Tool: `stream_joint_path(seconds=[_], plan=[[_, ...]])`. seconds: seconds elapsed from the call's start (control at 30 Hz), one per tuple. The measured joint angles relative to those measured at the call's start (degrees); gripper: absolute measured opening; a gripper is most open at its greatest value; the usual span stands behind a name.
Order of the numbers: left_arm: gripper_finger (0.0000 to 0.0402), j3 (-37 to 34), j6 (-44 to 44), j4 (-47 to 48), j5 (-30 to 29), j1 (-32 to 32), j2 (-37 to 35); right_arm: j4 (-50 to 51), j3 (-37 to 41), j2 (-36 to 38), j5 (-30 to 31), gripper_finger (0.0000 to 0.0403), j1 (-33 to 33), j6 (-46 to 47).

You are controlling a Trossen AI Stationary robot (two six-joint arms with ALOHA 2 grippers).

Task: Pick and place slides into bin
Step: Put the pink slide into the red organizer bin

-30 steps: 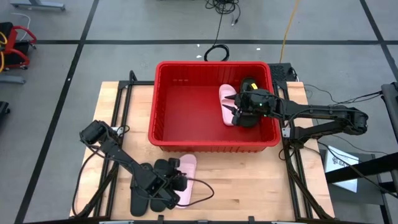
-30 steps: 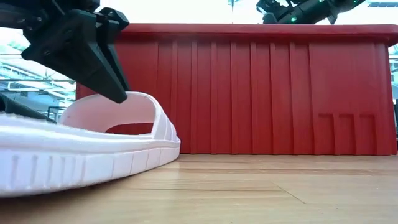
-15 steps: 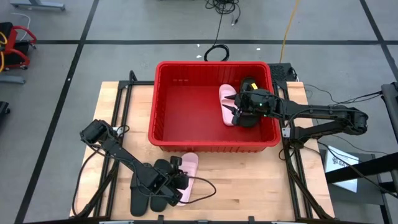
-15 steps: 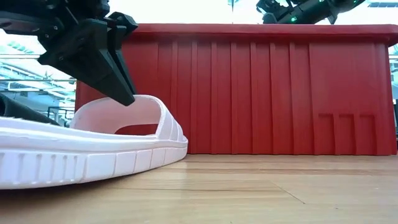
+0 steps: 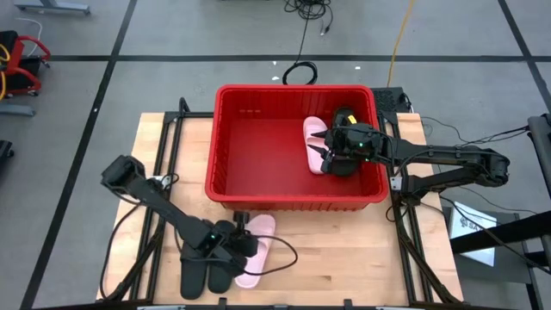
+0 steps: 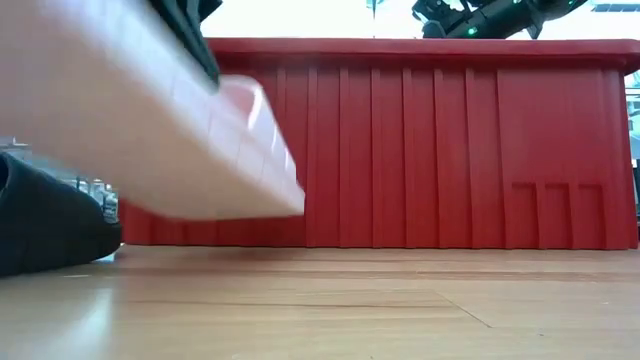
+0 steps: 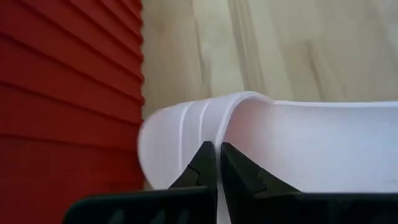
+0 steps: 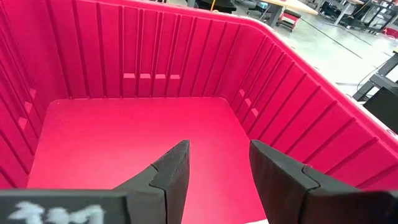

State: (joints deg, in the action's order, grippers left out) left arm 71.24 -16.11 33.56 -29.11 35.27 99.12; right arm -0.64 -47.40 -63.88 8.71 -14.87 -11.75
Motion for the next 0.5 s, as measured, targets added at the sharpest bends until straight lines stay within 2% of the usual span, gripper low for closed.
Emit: stream_joint_path(seconds=[0.3,0.5], plan=[[0.0001,0.0,2.43,-0.21,0.63,-0.06,-9.84,0.0,0.0,0.0,0.0,0.0155,0.37,-0.36],[0.0001,0.0,3.83,-0.17,0.89,-0.07,-15.67,-1.79,0.0,0.0,-0.02,0.0155,4.05,-4.44]])
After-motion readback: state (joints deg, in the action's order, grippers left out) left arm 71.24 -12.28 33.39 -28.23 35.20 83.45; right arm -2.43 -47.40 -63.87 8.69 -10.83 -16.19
